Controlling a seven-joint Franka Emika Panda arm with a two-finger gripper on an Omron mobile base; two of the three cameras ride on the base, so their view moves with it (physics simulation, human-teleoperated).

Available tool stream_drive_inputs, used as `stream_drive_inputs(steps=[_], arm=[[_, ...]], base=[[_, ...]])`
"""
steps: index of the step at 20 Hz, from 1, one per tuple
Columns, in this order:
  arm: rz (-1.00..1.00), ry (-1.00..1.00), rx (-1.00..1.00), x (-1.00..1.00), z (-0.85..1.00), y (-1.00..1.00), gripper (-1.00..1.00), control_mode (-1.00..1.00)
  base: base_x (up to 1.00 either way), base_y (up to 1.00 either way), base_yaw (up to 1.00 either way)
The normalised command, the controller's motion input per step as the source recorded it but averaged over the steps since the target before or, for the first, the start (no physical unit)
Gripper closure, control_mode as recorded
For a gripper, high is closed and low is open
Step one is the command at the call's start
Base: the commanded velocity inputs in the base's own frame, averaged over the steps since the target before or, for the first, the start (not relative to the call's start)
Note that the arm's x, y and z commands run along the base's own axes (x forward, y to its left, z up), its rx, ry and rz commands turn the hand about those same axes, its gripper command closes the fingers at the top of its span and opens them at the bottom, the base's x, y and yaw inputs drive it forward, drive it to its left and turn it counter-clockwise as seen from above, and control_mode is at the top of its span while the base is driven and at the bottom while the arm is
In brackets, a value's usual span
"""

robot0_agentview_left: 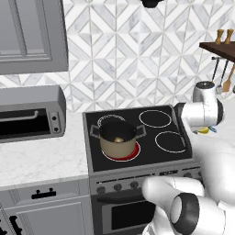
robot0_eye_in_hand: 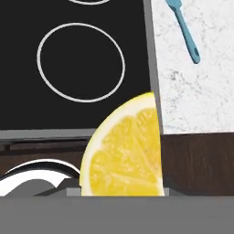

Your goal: Put the lemon wedge and mushroom in the pot. Retrieve the spatula and lightly stir the vegetables in the pot.

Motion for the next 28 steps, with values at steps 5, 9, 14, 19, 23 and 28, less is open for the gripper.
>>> stream_drive_inputs(steps=[5, 9, 14, 19, 23, 28], arm=[[0.22, 0.14, 0.09, 0.69, 0.02, 1.0, 1.0, -1.0], [0.28, 0.09, 0.11, 0.71, 0.12, 1.0, 1.0, -1.0], [0.29, 0.0, 0.04, 0.39, 0.02, 1.0, 1.0, -1.0], [0.14, 0.0, 0.0, 0.38, -0.18, 1.0, 1.0, -1.0], [0.01, 0.0, 0.0, 0.66, -0.61, 0.88, 1.0, -1.0], [0.0, 0.0, 0.0, 0.74, -0.76, 0.41, 1.0, -1.0]], base=[[0.0, 0.0, 0.0], [0.0, 0.0, 0.0], [0.0, 0.0, 0.0], [0.0, 0.0, 0.0], [0.0, 0.0, 0.0], [0.0, 0.0, 0.0]])
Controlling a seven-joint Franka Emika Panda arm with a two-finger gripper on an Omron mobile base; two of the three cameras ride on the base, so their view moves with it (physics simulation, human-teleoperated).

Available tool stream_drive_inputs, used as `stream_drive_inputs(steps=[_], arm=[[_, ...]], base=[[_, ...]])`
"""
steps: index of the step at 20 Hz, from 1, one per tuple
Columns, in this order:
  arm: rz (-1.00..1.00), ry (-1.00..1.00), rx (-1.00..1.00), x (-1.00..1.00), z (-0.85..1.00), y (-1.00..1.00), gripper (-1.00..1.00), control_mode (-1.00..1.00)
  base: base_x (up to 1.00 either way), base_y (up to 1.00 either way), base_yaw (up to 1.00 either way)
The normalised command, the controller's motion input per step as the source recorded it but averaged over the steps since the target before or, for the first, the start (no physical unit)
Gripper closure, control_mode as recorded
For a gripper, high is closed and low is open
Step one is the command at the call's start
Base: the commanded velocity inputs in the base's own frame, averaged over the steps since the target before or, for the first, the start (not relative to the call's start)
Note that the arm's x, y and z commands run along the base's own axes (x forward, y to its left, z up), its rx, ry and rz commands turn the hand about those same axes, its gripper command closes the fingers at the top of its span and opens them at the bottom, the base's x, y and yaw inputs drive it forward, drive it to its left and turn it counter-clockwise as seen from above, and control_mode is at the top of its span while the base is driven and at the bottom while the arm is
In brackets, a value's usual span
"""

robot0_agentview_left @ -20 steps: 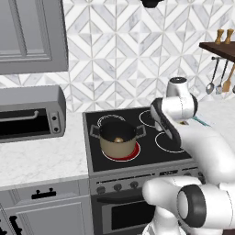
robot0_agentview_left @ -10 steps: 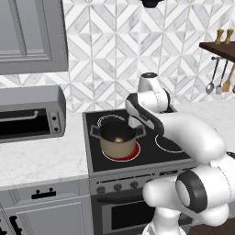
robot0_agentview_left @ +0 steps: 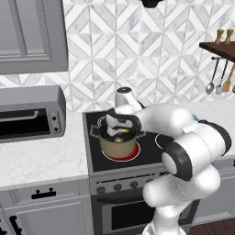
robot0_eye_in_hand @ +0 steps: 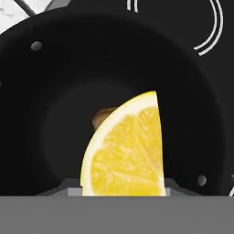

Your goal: Put the lemon wedge and mushroom in the pot. Retrieve the spatula and lightly stir the vegetables in the pot.

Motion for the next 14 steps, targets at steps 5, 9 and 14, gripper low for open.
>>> stream_drive_inputs(steps=[5, 9, 14], arm=[[0.0, 0.0, 0.0, 0.43, -0.53, 0.13, 1.0, -1.0], [-0.01, 0.02, 0.0, 0.08, -0.34, 0.01, 1.0, -1.0], [-0.06, 0.0, 0.04, 0.0, -0.02, 0.0, 1.0, -1.0]], base=[[0.0, 0.0, 0.0], [0.0, 0.0, 0.0], [0.0, 0.0, 0.0]])
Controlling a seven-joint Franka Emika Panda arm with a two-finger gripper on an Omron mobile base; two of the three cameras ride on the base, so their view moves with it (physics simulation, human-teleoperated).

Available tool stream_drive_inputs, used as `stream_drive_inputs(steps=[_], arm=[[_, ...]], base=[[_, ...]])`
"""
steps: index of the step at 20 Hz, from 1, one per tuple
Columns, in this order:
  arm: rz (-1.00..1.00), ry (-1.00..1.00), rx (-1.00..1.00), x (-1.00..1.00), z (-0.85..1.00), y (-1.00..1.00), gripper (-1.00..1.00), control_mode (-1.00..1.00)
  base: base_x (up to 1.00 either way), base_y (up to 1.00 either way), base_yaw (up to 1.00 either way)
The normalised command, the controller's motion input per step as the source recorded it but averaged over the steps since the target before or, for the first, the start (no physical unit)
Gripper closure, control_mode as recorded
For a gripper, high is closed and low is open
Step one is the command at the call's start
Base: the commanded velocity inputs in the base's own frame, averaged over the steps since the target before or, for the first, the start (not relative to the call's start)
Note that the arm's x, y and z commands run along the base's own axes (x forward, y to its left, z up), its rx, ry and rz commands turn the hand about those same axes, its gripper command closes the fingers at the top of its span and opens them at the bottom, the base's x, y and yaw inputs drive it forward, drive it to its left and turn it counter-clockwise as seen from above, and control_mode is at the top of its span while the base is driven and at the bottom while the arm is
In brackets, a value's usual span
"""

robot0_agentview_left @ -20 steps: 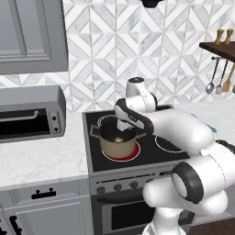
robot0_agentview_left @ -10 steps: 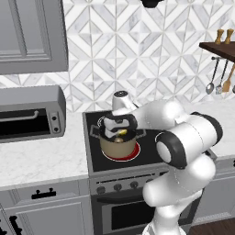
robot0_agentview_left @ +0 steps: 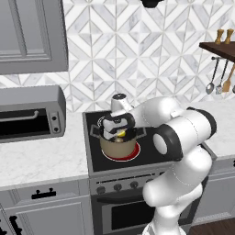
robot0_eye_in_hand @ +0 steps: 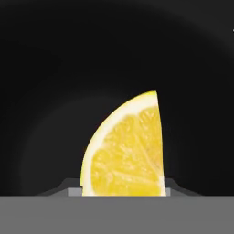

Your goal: Put the lemon wedge and mushroom in the pot. Retrieve the spatula and lightly stir the vegetables in the pot.

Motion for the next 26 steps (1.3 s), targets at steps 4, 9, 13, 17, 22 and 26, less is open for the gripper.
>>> stream_drive_inputs(steps=[4, 9, 13, 17, 22, 26], arm=[[-0.1, 0.01, 0.02, 0.0, 0.01, 0.04, -1.0, -1.0], [-0.07, 0.0, 0.03, -0.04, 0.08, -0.04, -1.0, -1.0], [-0.04, -0.14, 0.05, -0.44, 0.65, -0.17, -1.0, -1.0], [0.0, -0.24, 0.09, -0.59, 0.84, -0.48, -1.0, -1.0], [0.0, -0.32, 0.04, -0.79, 0.72, -0.91, -1.0, -1.0], [0.0, -0.35, 0.0, -0.89, 0.59, -1.0, -1.0, -1.0]], base=[[0.0, 0.0, 0.0], [0.0, 0.0, 0.0], [0.0, 0.0, 0.0], [0.0, 0.0, 0.0], [0.0, 0.0, 0.0], [0.0, 0.0, 0.0]])
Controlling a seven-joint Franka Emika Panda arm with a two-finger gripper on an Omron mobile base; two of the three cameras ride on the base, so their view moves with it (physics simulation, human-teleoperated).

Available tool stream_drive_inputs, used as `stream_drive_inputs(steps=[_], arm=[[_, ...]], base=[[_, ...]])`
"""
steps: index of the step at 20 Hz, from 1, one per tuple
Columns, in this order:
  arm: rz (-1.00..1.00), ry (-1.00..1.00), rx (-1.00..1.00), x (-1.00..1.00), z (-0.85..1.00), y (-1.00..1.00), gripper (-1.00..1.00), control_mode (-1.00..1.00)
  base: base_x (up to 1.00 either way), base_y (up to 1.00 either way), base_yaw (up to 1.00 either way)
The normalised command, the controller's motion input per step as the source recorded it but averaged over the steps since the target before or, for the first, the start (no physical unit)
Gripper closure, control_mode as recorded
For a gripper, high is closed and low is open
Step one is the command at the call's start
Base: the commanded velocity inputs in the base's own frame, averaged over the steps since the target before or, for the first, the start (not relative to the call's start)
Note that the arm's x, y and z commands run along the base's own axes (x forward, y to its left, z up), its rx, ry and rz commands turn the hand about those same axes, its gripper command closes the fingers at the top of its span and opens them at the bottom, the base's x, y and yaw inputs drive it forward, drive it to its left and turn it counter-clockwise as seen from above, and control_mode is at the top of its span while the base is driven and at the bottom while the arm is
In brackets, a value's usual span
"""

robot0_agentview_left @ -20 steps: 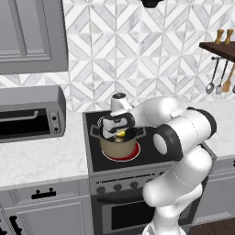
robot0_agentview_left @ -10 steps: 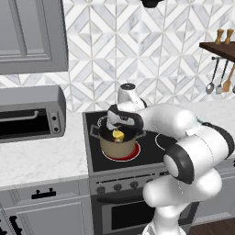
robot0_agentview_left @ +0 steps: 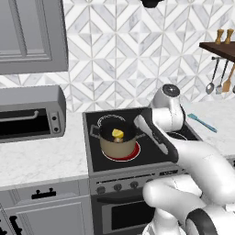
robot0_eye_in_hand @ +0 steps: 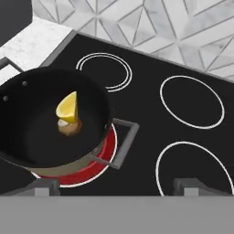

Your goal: Put the lemon wedge and mushroom in the pot. Retrieve the spatula and lightly stir the vegetables in the pot.

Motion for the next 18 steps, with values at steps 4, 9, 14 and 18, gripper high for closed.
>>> stream_drive_inputs(steps=[4, 9, 14, 18], arm=[[0.0, -0.26, 0.0, -0.8, 0.54, -1.0, -1.0, -1.0], [0.0, -0.12, 0.0, -0.46, 0.32, -1.0, -1.0, -1.0], [-0.12, 0.02, 0.0, -0.01, 0.14, -1.0, -1.0, -1.0], [-0.25, 0.11, 0.0, 0.12, 0.4, -1.0, -1.0, -1.0]], base=[[0.0, 0.0, 0.0], [0.0, 0.0, 0.0], [0.0, 0.0, 0.0], [0.0, 0.0, 0.0]])
